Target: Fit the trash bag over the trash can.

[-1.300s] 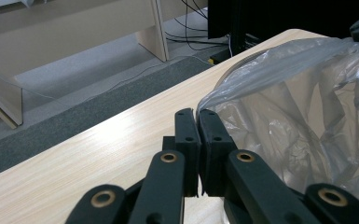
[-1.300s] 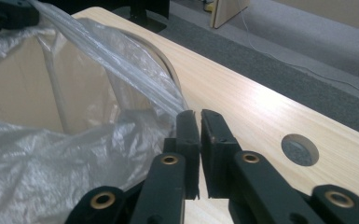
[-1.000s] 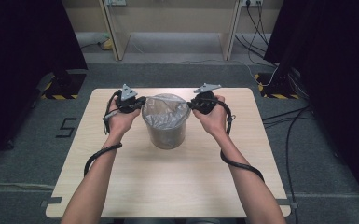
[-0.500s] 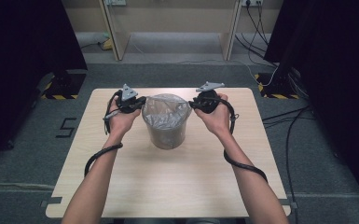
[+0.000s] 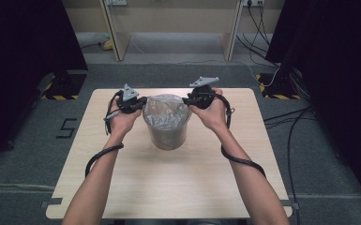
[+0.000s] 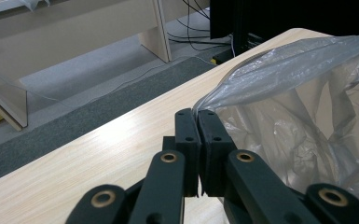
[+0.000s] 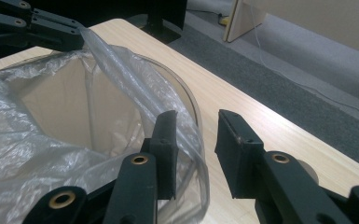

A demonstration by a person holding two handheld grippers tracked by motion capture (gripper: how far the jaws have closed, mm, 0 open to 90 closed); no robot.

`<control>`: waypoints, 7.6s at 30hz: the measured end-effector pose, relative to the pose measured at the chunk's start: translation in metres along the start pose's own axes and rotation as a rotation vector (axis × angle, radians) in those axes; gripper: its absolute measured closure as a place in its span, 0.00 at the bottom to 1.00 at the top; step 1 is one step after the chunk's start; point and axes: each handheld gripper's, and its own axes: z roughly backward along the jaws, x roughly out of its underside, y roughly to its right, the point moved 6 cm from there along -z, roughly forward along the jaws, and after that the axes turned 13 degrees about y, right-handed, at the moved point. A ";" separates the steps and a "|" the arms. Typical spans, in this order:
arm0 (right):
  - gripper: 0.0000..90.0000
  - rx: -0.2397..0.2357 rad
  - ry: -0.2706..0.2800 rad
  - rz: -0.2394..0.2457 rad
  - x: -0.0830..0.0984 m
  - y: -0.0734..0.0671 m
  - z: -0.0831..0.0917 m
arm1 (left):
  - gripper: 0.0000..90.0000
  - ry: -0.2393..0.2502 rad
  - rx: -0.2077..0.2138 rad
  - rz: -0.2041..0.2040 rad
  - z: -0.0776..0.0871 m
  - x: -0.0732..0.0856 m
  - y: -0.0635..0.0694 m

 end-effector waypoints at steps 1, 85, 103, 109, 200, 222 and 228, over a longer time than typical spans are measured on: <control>0.75 -0.006 -0.014 0.007 -0.001 -0.001 -0.004 | 0.96 0.001 0.001 -0.003 0.000 0.000 0.000; 0.80 -0.003 -0.031 0.025 -0.014 0.001 -0.039 | 0.88 0.004 0.107 -0.008 -0.004 -0.012 0.002; 1.00 0.000 -0.041 0.012 -0.010 0.007 -0.042 | 0.99 -0.041 0.112 -0.012 -0.023 -0.017 -0.002; 1.00 0.013 -0.037 0.004 -0.008 0.011 -0.043 | 0.99 -0.046 0.103 -0.004 -0.027 -0.013 -0.005; 1.00 -0.039 -0.074 0.004 0.004 0.029 -0.067 | 1.00 -0.110 0.062 0.029 -0.063 -0.017 -0.010; 0.82 0.022 -0.073 0.021 0.002 0.037 -0.049 | 0.94 -0.060 0.040 -0.043 -0.046 -0.032 -0.018; 0.77 0.019 -0.020 -0.021 -0.008 0.035 -0.035 | 0.87 -0.056 0.036 -0.040 -0.037 -0.030 -0.019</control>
